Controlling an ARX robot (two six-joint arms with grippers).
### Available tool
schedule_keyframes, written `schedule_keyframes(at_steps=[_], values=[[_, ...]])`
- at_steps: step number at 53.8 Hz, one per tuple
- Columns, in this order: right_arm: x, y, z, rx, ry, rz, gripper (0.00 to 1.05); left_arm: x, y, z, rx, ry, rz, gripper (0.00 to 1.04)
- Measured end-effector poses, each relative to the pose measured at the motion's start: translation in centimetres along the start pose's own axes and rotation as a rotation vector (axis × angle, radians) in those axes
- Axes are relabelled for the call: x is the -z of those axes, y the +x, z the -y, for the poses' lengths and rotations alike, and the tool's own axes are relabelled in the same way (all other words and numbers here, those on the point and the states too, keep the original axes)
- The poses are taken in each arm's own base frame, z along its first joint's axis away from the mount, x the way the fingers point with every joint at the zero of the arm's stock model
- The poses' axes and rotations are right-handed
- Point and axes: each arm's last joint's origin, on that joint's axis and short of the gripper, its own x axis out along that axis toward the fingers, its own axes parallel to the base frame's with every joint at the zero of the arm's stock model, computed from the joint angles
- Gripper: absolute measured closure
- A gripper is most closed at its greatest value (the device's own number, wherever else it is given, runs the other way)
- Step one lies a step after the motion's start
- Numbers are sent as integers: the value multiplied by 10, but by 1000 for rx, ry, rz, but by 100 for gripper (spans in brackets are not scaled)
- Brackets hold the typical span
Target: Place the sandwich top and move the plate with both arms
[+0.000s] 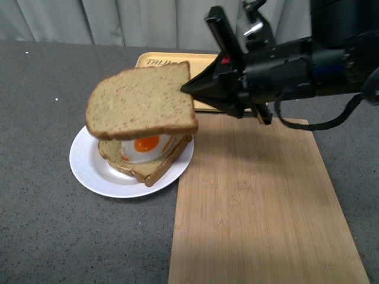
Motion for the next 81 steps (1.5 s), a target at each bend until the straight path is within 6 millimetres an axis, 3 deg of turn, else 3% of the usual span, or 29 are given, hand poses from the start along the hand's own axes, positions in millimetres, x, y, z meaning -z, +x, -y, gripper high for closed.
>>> schedule_keyframes(at_steps=[12,43,51,57,62,66,69,73,75,78,81], values=[[-1,27,10,49,56,-34,104,0,0,0,0,0,0,7],[-6,36,27,128,86,-8,104,0,0,0,0,0,0,7],[-1,32,32,147,84,-20,78,0,0,0,0,0,0,7],[4,3,24,210,-9,75,48,0,0,0,0,0,0,7],[-4,-14,14,315,-118,222,33,0,0,0,0,0,0,7],[-5,-22,15,442,-357,538,42,0,0,0,0,0,0,7],[5,-42,23,598,-558,793,53,0,0,0,1,0,1,7],[22,-69,24,714,-687,951,65,0,0,0,-2,0,0,7],[32,-93,16,724,-754,1026,76,0,0,0,-2,0,0,7],[41,-120,6,735,-807,1069,90,0,0,0,-2,0,0,7],[50,-131,4,743,-821,1065,99,0,0,0,-1,0,0,7]])
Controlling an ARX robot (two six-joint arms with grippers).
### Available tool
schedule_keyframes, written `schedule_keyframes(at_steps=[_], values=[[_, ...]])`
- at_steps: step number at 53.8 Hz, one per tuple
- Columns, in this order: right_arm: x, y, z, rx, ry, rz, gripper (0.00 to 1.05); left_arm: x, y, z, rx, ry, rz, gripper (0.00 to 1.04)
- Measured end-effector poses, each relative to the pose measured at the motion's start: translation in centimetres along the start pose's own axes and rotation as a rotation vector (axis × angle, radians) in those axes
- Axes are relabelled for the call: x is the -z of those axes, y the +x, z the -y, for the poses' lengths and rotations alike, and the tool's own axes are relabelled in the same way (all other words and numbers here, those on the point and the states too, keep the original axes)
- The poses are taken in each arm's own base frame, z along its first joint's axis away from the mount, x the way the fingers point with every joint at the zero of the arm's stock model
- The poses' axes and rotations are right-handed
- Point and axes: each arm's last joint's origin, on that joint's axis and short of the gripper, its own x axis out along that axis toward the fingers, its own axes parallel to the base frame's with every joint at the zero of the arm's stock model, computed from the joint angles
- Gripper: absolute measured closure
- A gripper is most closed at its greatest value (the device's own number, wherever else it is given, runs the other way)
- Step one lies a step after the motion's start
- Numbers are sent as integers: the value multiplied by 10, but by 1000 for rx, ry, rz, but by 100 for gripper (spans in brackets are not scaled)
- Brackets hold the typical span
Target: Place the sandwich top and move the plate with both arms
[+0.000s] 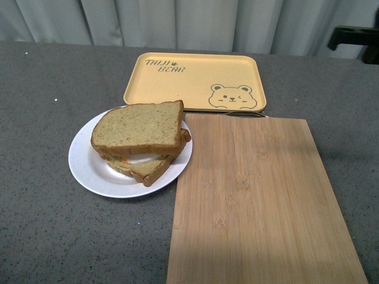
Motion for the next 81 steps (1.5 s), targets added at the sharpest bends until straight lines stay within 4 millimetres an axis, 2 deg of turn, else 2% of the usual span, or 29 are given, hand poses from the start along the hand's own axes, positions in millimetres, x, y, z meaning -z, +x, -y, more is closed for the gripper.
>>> schedule_keyframes(at_steps=[2,9,21,32,43,59,81], values=[[0,-7,4,-1,-11,-8,104,0,0,0,1,0,0,7],[-2,-35,19,-4,-29,-34,104,0,0,0,0,0,0,7],[-13,-72,36,-1,-31,-34,104,0,0,0,1,0,0,7],[-19,-97,44,-6,-30,-36,104,0,0,0,1,0,0,7],[-32,-114,55,-16,-28,-32,104,0,0,0,1,0,0,7],[-33,-141,58,-3,-28,-26,104,0,0,0,1,0,0,7],[-38,-159,58,-4,-28,-10,104,0,0,0,1,0,0,7]])
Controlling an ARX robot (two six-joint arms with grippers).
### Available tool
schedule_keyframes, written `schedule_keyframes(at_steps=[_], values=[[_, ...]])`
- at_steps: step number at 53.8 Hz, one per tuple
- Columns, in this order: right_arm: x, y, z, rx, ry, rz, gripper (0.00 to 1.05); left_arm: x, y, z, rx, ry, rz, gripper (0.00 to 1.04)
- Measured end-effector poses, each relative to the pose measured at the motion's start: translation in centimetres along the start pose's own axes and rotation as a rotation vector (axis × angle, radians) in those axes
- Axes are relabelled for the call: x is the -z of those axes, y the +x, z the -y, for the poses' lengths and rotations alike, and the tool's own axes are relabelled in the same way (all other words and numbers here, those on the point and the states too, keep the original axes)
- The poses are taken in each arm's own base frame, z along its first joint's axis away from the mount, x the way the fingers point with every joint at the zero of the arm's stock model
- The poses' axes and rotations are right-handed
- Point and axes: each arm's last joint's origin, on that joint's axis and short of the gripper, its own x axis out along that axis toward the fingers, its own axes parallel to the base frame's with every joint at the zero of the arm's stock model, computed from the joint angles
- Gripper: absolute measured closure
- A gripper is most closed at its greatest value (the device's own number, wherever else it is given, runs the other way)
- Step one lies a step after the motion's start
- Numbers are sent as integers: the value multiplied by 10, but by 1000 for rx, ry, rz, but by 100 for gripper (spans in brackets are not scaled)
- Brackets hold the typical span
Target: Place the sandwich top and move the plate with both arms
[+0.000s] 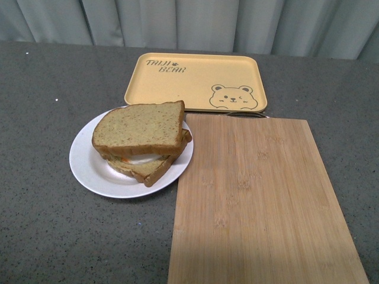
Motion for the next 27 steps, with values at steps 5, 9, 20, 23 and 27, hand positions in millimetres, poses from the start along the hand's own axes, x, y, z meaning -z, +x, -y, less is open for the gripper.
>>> schedule_keyframes(at_steps=[5,9,20,23,27], values=[[-1,-3,0,0,0,2,104,0,0,0,0,0,0,7],[-1,-5,0,0,0,3,104,0,0,0,0,0,0,7],[-1,-10,0,0,0,6,104,0,0,0,0,0,0,7],[-1,-12,0,0,0,6,104,0,0,0,0,0,0,7],[-1,-14,0,0,0,6,104,0,0,0,0,0,0,7]])
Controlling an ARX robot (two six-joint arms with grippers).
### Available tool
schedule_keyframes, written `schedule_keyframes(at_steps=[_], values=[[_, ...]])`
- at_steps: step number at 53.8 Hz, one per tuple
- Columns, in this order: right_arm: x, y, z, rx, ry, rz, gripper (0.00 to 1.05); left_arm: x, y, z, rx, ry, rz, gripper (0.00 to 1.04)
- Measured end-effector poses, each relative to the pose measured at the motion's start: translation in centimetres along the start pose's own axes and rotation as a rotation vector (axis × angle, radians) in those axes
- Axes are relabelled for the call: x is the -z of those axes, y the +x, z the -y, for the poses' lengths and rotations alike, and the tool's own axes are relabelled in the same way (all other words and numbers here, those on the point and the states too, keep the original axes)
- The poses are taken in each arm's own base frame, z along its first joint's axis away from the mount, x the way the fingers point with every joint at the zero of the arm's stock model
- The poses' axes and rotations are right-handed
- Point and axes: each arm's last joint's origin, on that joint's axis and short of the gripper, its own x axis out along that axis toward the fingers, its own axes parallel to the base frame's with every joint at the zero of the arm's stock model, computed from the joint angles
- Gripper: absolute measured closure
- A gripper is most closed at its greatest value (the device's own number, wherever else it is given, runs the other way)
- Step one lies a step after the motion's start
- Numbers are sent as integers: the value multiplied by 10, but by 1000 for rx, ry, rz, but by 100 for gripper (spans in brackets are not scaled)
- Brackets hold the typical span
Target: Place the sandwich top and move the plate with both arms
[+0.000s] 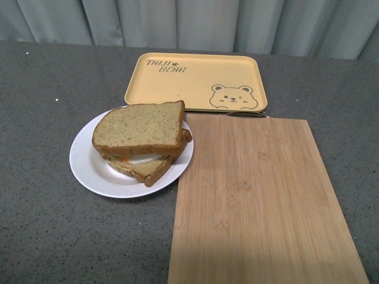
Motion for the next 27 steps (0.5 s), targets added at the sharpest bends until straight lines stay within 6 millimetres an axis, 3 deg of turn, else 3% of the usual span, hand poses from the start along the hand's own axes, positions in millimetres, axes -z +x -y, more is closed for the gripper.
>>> schedule_keyframes(at_steps=[27], values=[[3,-16,0,-3,0,-4,104,0,0,0,0,0,0,7]])
